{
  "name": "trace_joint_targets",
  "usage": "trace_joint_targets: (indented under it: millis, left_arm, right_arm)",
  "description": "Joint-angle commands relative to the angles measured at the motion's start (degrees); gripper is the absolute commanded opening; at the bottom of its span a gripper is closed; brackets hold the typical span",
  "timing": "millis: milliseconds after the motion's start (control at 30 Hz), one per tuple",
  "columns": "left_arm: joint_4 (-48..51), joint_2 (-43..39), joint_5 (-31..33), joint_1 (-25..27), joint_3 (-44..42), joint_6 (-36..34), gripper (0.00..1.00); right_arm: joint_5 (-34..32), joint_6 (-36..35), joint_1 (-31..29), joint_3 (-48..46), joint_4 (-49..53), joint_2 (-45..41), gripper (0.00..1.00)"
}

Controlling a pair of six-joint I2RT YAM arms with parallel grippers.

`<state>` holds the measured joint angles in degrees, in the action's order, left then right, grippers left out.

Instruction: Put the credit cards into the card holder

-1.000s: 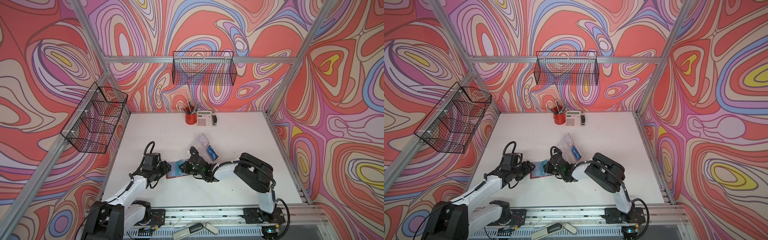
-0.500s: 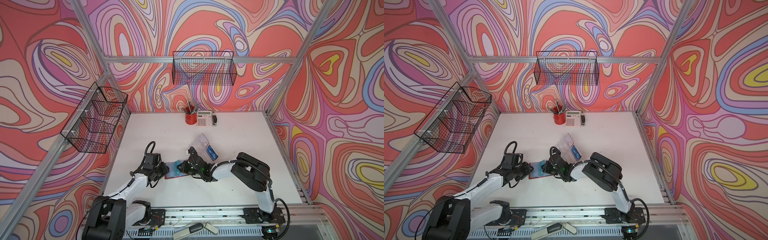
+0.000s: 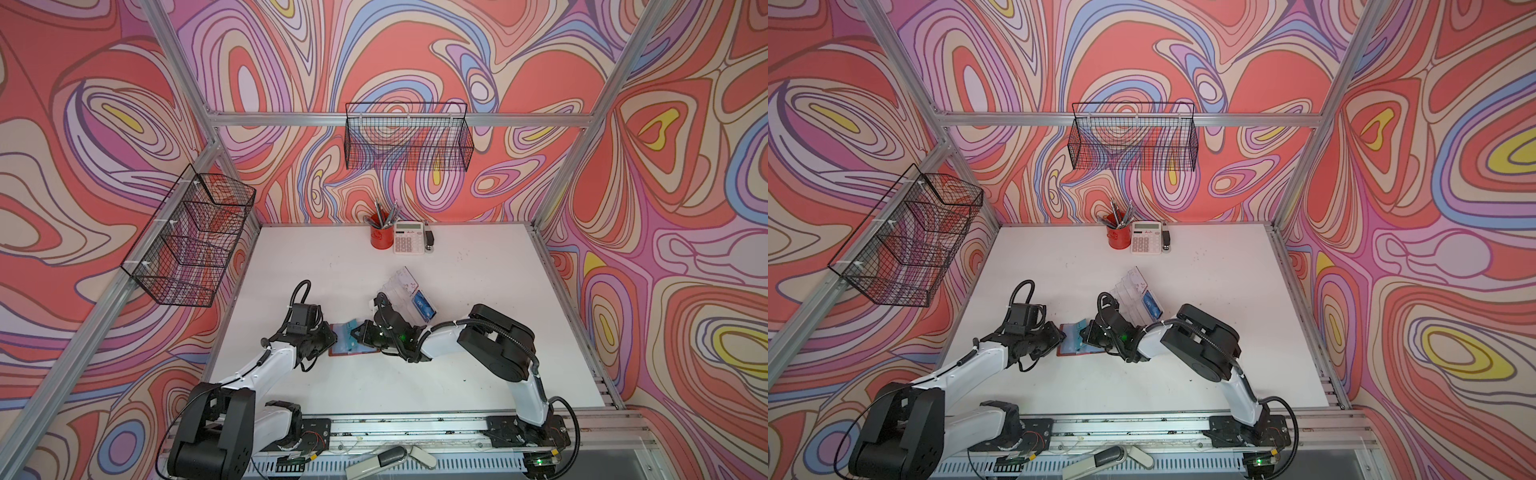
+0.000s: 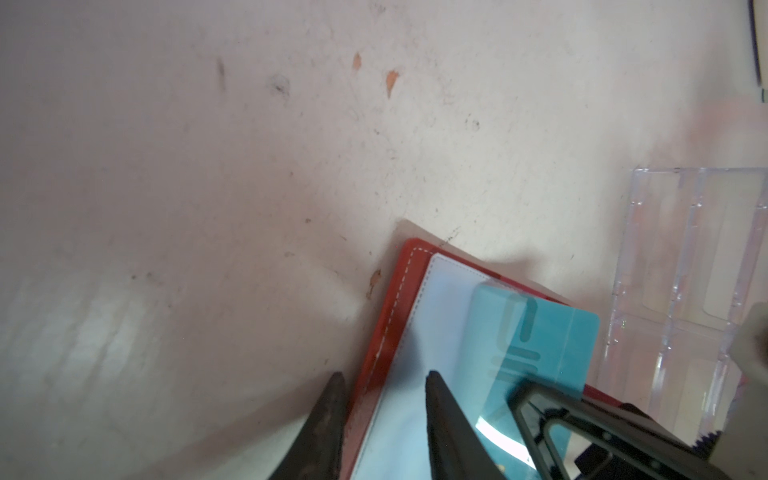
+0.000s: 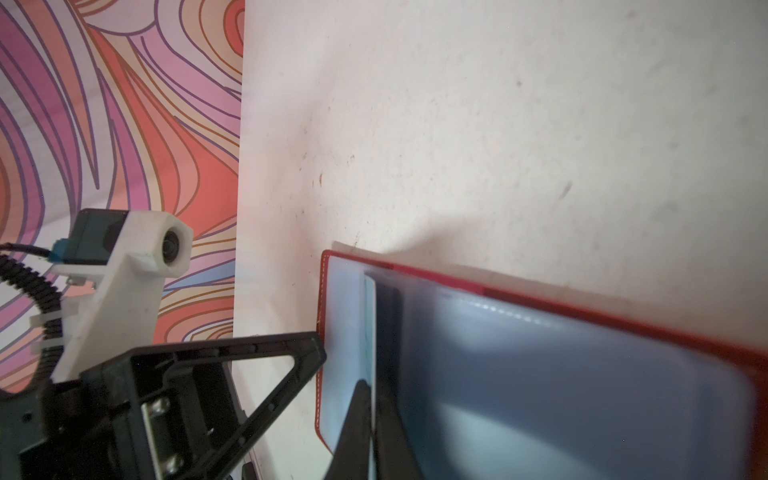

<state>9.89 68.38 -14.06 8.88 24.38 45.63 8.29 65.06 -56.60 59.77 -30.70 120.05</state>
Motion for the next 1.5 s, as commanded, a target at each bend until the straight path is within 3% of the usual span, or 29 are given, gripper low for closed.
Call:
trace_joint_targets:
  millis: [0,333,533,833,1133,1333,1467]
  left_arm:
    - [1.8,0.5,0.0,-0.4,0.2,-0.3,0.35]
    - [2.0,1.3,-0.1,-0.4,0.5,-0.4,0.35]
    - [1.8,0.9,-0.3,-0.5,0.3,-0.4,0.35]
    - [1.8,1.9,-0.3,-0.6,0.5,-0.3,0.35]
    - [1.9,1.9,-0.4,-0.8,0.5,-0.4,0.34]
    - [3.2,1.5,-0.2,-0.8,0.0,0.4,0.34]
    - [4.3,-1.5,0.5,-0.8,-1.7,1.5,0.37]
  right_arm:
    - [-2.3,-0.5,0.0,-2.0,3.3,-0.8,0.00]
    - [-6.2,-5.2,-0.2,0.0,5.4,0.9,0.00]
    - [-4.0,-4.4,-0.3,0.4,2.5,2.4,0.00]
    - [1.2,4.0,-1.2,-5.0,-4.6,1.7,0.00]
    - [-0.6,9.2,-2.5,-6.4,-5.3,2.2,0.00]
    - [-4.4,8.5,-2.7,-4.9,0.4,1.9,0.00]
    - [-9.7,4.8,-3.3,-3.0,10.2,-1.2,0.13]
